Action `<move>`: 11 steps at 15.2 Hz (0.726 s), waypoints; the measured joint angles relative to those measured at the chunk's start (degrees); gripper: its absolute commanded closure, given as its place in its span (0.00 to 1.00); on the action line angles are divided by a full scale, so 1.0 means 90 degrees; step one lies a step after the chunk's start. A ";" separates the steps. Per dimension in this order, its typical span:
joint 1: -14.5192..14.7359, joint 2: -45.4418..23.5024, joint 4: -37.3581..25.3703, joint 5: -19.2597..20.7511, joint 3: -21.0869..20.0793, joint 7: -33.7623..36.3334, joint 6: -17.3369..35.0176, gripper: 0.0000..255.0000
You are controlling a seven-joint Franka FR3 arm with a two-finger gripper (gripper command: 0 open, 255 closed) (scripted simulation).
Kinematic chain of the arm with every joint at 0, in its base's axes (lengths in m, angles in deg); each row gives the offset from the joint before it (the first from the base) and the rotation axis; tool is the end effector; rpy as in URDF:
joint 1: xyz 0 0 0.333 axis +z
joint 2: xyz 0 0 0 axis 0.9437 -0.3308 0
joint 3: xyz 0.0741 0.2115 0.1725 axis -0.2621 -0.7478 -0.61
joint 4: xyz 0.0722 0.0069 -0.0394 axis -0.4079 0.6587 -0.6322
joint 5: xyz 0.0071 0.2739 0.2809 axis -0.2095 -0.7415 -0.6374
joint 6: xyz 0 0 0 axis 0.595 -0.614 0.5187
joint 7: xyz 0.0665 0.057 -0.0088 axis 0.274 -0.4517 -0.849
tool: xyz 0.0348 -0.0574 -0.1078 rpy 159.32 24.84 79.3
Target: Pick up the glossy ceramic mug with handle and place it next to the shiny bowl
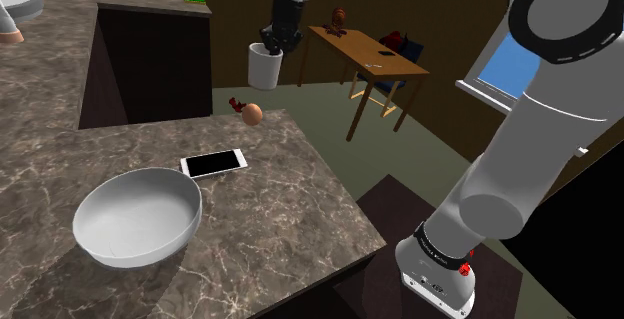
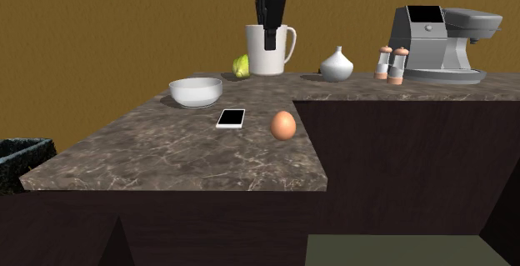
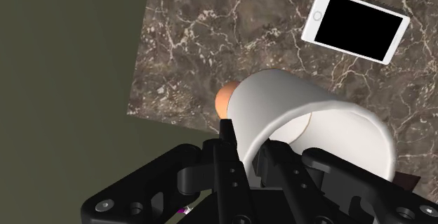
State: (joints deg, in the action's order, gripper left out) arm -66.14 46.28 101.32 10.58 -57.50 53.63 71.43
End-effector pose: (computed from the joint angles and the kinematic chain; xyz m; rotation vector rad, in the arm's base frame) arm 0.5898 0.0970 0.4696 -3.0864 0.0929 -0.0520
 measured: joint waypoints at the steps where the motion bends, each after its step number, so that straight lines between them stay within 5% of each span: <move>1: 0.0070 0.0096 0.0143 0.0002 -0.0057 0.0126 0.0052 1.00; 11: 0.0778 0.0733 0.0969 0.0006 -0.0724 0.1497 0.0297 1.00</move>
State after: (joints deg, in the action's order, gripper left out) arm -59.14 52.88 110.04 10.63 -64.02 67.10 74.10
